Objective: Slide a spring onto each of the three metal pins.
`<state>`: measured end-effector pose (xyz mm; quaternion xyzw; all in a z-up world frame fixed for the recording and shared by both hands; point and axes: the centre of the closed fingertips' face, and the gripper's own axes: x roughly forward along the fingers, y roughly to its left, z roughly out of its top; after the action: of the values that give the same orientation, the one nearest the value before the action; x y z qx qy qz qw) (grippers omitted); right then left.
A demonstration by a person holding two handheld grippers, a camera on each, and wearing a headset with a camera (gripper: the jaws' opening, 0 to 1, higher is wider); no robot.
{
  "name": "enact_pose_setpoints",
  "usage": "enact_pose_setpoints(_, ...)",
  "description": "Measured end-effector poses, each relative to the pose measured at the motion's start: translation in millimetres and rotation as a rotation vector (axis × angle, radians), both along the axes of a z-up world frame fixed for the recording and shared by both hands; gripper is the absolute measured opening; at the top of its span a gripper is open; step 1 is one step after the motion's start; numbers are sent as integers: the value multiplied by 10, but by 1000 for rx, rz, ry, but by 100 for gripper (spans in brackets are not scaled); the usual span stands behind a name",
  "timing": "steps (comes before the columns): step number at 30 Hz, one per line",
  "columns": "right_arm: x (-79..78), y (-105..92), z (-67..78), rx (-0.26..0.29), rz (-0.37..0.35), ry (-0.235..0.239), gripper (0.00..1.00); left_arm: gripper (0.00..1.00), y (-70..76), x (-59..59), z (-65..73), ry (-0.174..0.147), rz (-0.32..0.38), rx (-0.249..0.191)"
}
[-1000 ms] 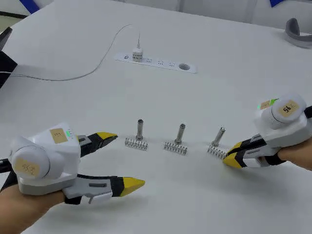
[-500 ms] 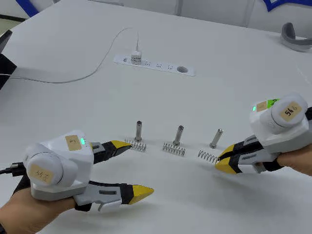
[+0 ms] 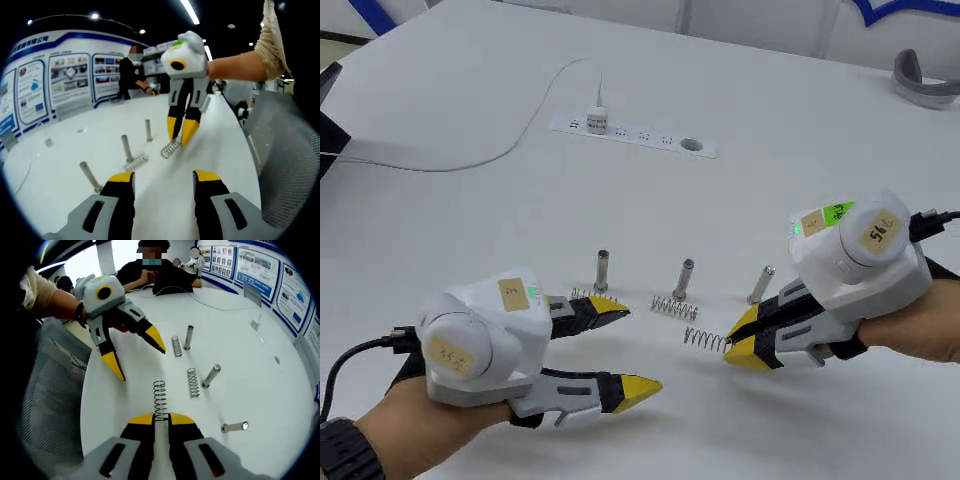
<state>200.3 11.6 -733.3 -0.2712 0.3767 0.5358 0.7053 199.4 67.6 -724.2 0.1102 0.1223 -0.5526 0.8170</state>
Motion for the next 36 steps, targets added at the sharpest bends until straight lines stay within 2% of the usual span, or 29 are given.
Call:
enact_pose_setpoints(4, -35, 68, 12, -3, 30, 2, 11, 42, -105, -23, -12, -4, -28, 1)
enact_pose_setpoints(11, -113, 110, -26, -32, 77, 13, 11, 32, -246, -79, -6, -50, -88, 25)
enact_pose_setpoints(15, -136, 137, -17, -33, 83, 17, 11, 27, -288, -88, -21, -61, -108, 33)
enact_pose_setpoints(20, -167, 152, -7, -41, 99, 19, 11, 20, -316, -117, -48, -92, -132, 58)
enact_pose_setpoints(22, -170, 152, -4, -44, 102, 19, 11, 18, -316, -114, -56, -93, -133, 58)
enact_pose_setpoints(25, -192, 151, 1, -52, 110, 21, 11, 14, -326, -110, -44, -111, -133, 57)
enact_pose_setpoints(36, -221, 213, 184, -19, 115, 3, 11, 12, -348, -135, -79, -112, -148, 74)
